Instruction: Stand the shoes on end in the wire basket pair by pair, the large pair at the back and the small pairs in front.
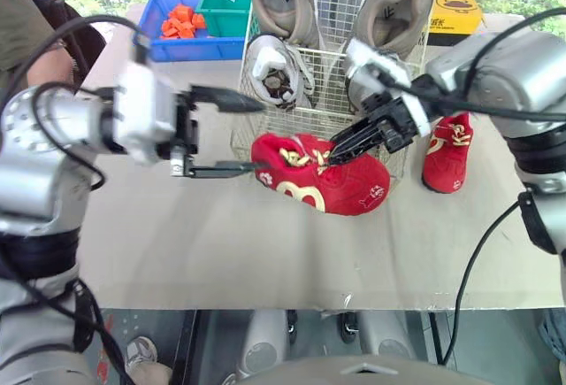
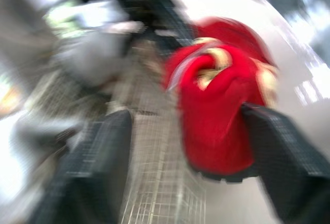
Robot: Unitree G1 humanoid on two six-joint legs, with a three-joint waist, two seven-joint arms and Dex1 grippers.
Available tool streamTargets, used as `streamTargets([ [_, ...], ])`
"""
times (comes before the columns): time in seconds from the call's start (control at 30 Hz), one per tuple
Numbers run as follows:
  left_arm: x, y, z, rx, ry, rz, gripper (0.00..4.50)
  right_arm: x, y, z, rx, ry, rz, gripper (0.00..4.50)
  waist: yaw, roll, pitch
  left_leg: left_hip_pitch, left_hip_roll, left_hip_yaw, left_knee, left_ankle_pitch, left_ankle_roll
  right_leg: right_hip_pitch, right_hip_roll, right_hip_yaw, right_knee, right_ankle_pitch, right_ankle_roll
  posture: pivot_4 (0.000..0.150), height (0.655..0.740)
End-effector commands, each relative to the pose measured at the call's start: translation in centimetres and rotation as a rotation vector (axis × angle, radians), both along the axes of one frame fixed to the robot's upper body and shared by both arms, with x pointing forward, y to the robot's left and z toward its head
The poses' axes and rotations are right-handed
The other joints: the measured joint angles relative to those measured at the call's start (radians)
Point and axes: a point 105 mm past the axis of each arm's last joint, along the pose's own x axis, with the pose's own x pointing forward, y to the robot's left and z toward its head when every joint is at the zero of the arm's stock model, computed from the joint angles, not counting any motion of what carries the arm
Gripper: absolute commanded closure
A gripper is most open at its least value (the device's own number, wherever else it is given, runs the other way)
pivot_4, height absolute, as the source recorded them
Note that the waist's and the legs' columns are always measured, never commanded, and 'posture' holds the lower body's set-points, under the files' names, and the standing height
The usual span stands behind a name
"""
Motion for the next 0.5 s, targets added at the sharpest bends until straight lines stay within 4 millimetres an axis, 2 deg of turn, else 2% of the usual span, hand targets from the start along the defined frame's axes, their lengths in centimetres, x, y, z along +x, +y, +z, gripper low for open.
streamTargets([
  [0.03, -0.8, 2.6, 1.6, -0.324, 0.211, 0.227, 0.08, -1.4, -0.5, 2.0, 0.177, -0.028, -0.007, 4.50, 0.000, 0.000, 0.000, 0.000, 0.001, -0.001, 0.000, 0.000, 0.000, 0.000, 0.000, 0.000, 0.000, 0.000, 0.000, 0.150, 0.7400],
  [0.13, -2.1, 3.1, -0.6, -0.513, 0.414, 0.312, 0.08, -1.3, -0.4, 2.4, 0.284, -0.056, -0.070, 4.50, 0.001, -0.001, 0.000, 0.001, 0.002, -0.003, -0.001, 0.000, -0.001, 0.001, 0.000, -0.003, 0.001, 0.000, 0.000, 0.150, 0.7400],
  [0.2, -3.3, 1.9, -1.7, -0.621, 0.515, 0.296, 0.08, -1.1, -0.1, 2.7, 0.350, -0.098, -0.107, 4.50, 0.001, -0.001, -0.001, 0.003, 0.002, -0.003, -0.001, 0.001, -0.002, 0.002, -0.001, -0.002, 0.002, 0.000, 0.000, 0.150, 0.7400],
  [0.27, -4.0, 0.2, -2.0, -0.748, 0.597, 0.259, 0.08, -0.9, 0.4, 3.0, 0.405, -0.104, -0.139, 4.50, 0.007, -0.002, -0.001, 0.003, 0.001, -0.004, 0.000, 0.001, -0.002, 0.002, -0.002, -0.003, 0.003, 0.000, 0.000, 0.150, 0.7400],
  [0.37, -4.5, -2.2, -2.3, -0.814, 0.663, 0.215, 0.08, -0.9, 1.5, 2.7, 0.439, -0.115, -0.166, 4.50, 0.014, -0.003, -0.002, 0.006, -0.002, -0.007, 0.000, 0.001, -0.001, 0.007, -0.005, -0.006, 0.003, 0.000, -0.001, 0.150, 0.7400],
  [0.5, -3.9, -3.4, -2.0, -0.852, 0.671, 0.222, 0.08, -1.2, 2.0, 2.8, 0.470, -0.122, -0.166, 4.50, 0.016, -0.003, -0.002, 0.009, -0.005, -0.006, 0.001, 0.001, 0.000, 0.012, -0.005, -0.005, 0.002, 0.000, -0.001, 0.150, 0.7400],
])
